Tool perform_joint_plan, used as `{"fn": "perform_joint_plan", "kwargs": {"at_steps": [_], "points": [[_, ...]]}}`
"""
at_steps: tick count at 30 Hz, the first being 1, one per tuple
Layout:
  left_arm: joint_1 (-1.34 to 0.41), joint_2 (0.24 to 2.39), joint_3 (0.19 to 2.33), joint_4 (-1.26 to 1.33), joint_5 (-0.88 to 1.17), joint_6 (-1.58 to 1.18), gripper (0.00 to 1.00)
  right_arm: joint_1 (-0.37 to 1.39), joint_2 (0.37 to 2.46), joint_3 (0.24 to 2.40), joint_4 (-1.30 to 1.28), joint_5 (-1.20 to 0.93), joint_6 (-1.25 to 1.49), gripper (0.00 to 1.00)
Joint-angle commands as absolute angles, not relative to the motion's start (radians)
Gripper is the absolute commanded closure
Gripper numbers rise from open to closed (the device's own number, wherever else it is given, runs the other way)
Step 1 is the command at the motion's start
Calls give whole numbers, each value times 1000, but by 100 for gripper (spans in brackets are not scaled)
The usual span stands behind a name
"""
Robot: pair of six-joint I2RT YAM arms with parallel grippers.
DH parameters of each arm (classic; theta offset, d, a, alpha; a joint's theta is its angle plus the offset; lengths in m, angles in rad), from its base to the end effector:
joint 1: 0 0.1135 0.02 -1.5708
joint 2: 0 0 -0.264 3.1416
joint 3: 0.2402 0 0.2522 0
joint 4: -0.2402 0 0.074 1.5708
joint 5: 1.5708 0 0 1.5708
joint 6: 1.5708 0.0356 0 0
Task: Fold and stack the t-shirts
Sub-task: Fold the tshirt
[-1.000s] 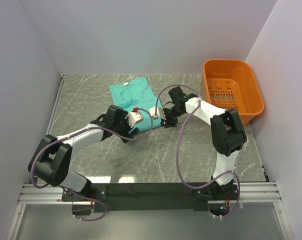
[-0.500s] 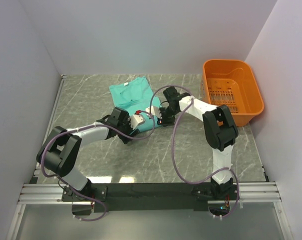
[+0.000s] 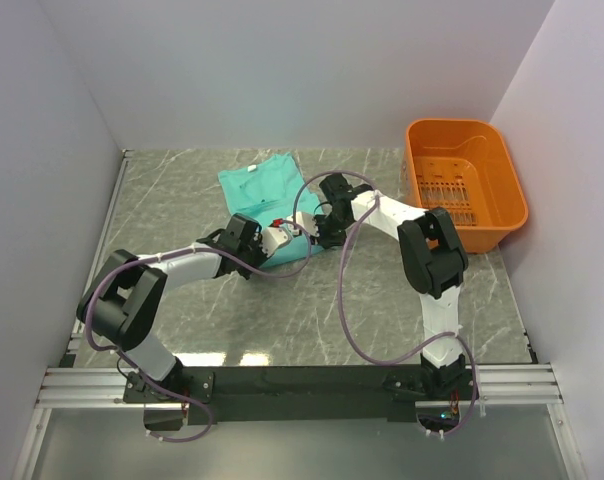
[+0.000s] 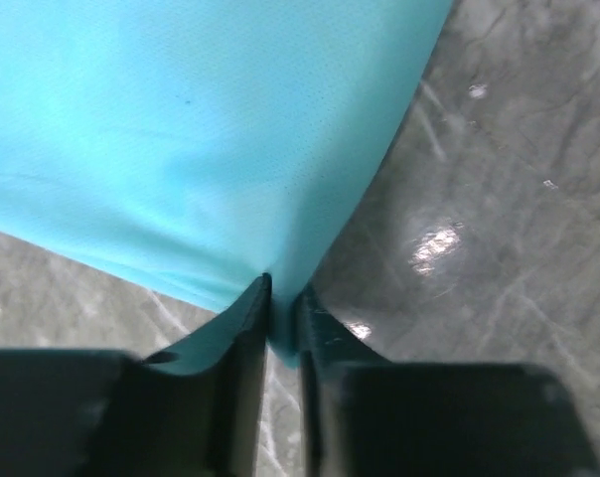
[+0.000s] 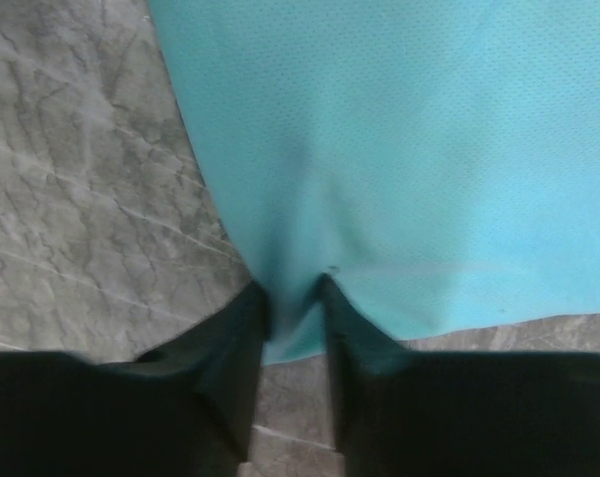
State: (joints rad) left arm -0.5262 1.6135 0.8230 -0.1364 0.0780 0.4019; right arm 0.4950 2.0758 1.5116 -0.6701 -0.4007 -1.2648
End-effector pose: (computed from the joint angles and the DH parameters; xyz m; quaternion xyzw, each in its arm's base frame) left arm 0.2684 -0.1591 0.1578 0.4353 0.8421 -0.0566 0.3133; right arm 0.3648 0.2127 0.1635 -0.7658 0.5900 0.1202 0.2258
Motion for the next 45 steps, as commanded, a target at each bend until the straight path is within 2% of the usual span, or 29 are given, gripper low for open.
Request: {"fn": "perform_joint_plan", "kwargs": {"at_steps": [1, 2, 4, 13, 19, 26, 34, 39, 45], "points": [[-531, 1612, 808, -155, 23, 408, 80, 500, 2095, 1548, -690, -385, -1258, 70], [-531, 1612, 808, -156, 23, 410, 92, 500, 2092, 1540, -690, -390, -1259, 73], [-534, 1605, 805, -166, 31, 410, 99, 499, 2079, 1528, -692, -397, -1265, 79], [-560, 1491, 759, -199, 150, 420, 100, 499, 1990, 1419, -738, -451, -1293, 95], [-586, 1422, 742, -235, 235, 416, 99, 497, 1896, 1315, -793, -526, -1325, 100], [-673, 1388, 733, -265, 244, 390, 100, 497, 1767, 1190, -810, -584, -1312, 100], [-692, 1226, 741, -291, 350, 336, 99, 497, 1565, 1100, -877, -660, -1286, 100], [-695, 1157, 761, -345, 397, 325, 100, 492, 1477, 1101, -907, -669, -1240, 100], [-693, 1100, 802, -385, 336, 351, 100, 468, 1459, 1193, -916, -667, -1158, 100]]}}
